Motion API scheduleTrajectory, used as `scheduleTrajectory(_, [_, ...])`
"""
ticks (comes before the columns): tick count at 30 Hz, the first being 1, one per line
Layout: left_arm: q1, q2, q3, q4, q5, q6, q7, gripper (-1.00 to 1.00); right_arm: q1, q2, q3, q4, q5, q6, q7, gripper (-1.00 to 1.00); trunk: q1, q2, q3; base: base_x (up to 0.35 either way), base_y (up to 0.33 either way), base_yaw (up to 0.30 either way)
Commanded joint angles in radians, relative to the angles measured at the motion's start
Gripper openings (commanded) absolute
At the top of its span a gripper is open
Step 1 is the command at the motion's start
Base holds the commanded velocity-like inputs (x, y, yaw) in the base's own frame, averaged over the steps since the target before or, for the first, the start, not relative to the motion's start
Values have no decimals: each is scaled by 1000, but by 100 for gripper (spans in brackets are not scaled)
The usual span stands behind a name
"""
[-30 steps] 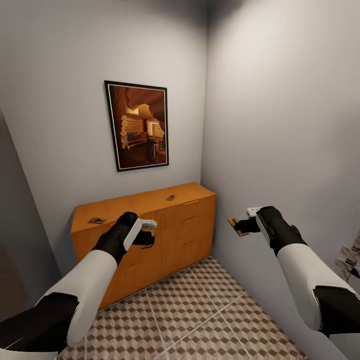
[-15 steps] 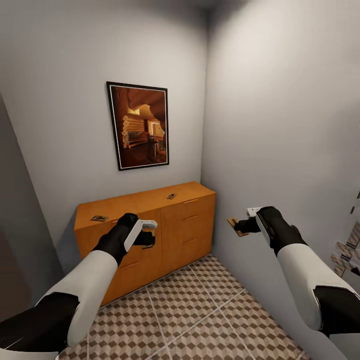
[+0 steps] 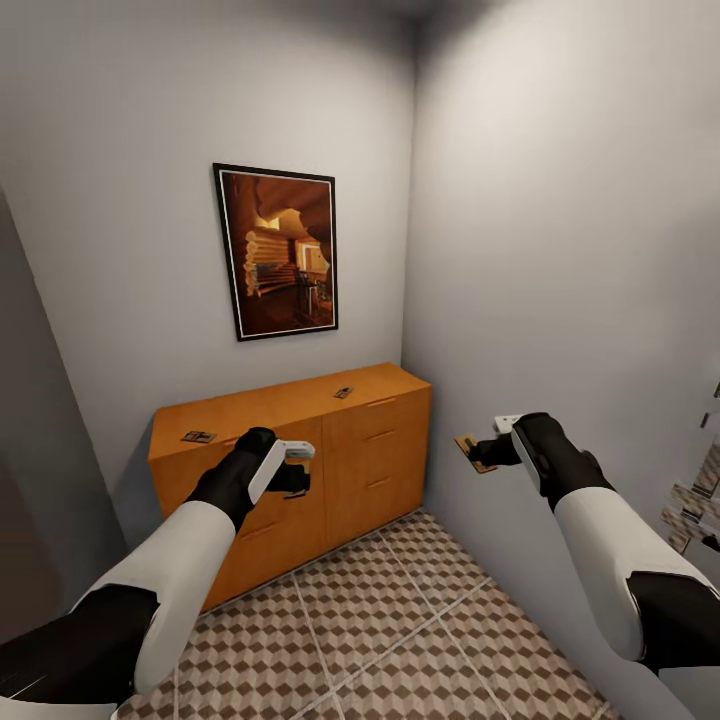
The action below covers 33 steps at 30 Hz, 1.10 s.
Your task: Take the four mousetraps from the cabinet in the bathroom and place them on the bathroom floor. Make sure all four end up on the same floor surface, and ensure that at least two of them are either under or directly next to the same bathroom sink.
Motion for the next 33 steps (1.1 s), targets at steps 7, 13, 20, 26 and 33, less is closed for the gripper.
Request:
scheduleTrajectory(7, [-1, -1, -4, 9, 10, 2, 17, -100, -1, 0, -4, 29, 14, 0, 8, -100, 0, -1, -2, 0, 0, 0])
scheduleTrajectory(13, [-1, -1, -4, 23, 11, 2, 21, -100, -1, 0, -4, 32, 13, -14, 11, -100, 0, -1, -2, -172, 0, 0])
scheduleTrajectory(20, [-1, -3, -4, 40, 11, -9, 20, -100, -1, 0, -4, 33, 12, -15, 11, -100, 0, -1, -2, -327, 0, 0])
scheduleTrajectory(26, [-1, -4, -4, 53, 14, -52, 20, -100, -1, 0, -3, 57, 15, -16, 9, -100, 0, -1, -2, -343, 0, 0])
scheduleTrajectory(33, [-1, -4, -4, 63, 13, -57, 13, -100, -1, 0, -2, 67, 16, -17, 7, -100, 0, -1, -2, -345, 0, 0])
